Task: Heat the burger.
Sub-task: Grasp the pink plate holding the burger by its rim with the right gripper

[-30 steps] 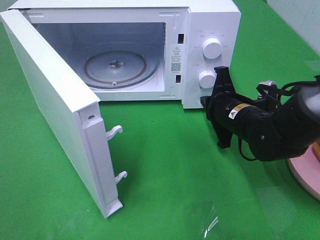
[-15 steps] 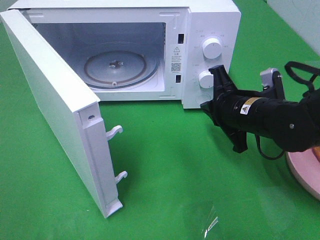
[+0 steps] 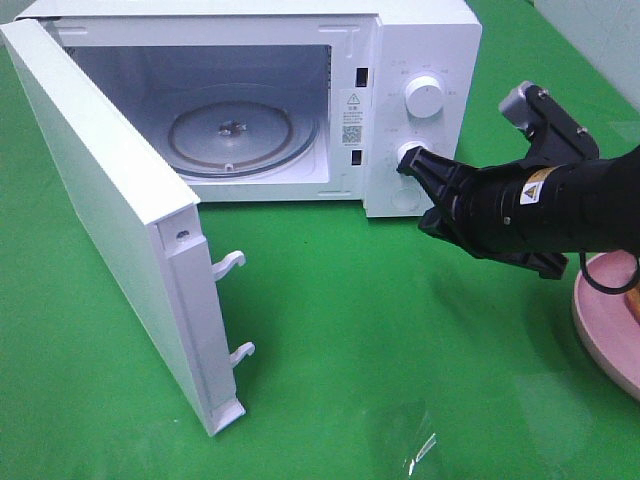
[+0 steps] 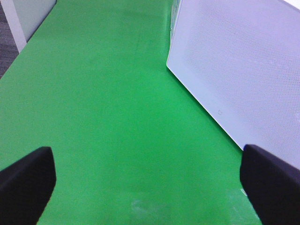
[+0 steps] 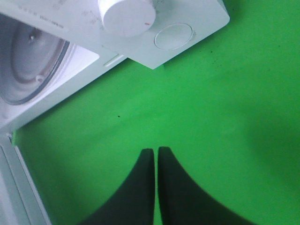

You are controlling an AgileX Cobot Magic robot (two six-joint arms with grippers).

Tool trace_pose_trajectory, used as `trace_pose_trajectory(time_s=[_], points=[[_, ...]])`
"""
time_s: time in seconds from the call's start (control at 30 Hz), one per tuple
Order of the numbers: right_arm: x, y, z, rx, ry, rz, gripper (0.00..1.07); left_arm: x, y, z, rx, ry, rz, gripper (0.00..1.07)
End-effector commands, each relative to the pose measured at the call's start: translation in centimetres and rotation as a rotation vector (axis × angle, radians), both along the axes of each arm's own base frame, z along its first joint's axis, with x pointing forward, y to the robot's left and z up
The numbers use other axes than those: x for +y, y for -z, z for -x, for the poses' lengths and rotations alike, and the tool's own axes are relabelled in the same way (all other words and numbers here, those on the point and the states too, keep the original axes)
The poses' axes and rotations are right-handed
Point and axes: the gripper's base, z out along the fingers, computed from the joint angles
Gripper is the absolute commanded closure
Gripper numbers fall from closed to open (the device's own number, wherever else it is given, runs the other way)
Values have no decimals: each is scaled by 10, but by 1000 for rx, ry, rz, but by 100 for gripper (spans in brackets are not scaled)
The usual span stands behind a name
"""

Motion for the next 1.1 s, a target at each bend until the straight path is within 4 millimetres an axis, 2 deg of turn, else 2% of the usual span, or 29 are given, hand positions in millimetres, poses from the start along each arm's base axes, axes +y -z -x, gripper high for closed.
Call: trace_pose_trajectory(time_s=[0.03, 0.47, 0.57, 0.77, 0.83, 0.87, 0.9, 0.93, 0.97, 1.0, 1.03, 1.07, 1.1], points=[[-5, -10, 10, 15, -120, 143, 104, 1, -2, 2, -34, -6, -8, 6], [-16, -21, 40, 121, -397, 406, 101, 1, -2, 2, -34, -6, -8, 6], [-22, -24, 47, 121, -497, 519, 98, 1, -2, 2, -34, -6, -8, 6], [-29, -27, 54, 150, -554, 612, 90, 1, -2, 2, -34, -6, -8, 6], [-33, -25, 57, 185, -581, 660, 79, 1, -2, 2, -34, -6, -8, 6], [-33, -25, 57, 185, -581, 660, 79, 1, -2, 2, -34, -6, -8, 6], [-35, -24, 58, 202, -607, 702, 65, 1, -2, 2, -34, -6, -8, 6], [-35, -24, 58, 202, -607, 702, 65, 1, -2, 2, -34, -6, -8, 6], [-38, -24, 59, 214, -636, 743, 51, 1, -2, 2, -34, -6, -8, 6], [-38, -24, 59, 214, -636, 743, 51, 1, -2, 2, -34, -6, -8, 6], [-39, -23, 60, 215, -654, 770, 37, 1, -2, 2, -34, -6, -8, 6], [-39, -23, 60, 215, -654, 770, 37, 1, -2, 2, -34, -6, -8, 6], [-40, -24, 59, 211, -659, 788, 23, 1, -2, 2, -34, -6, -8, 6]])
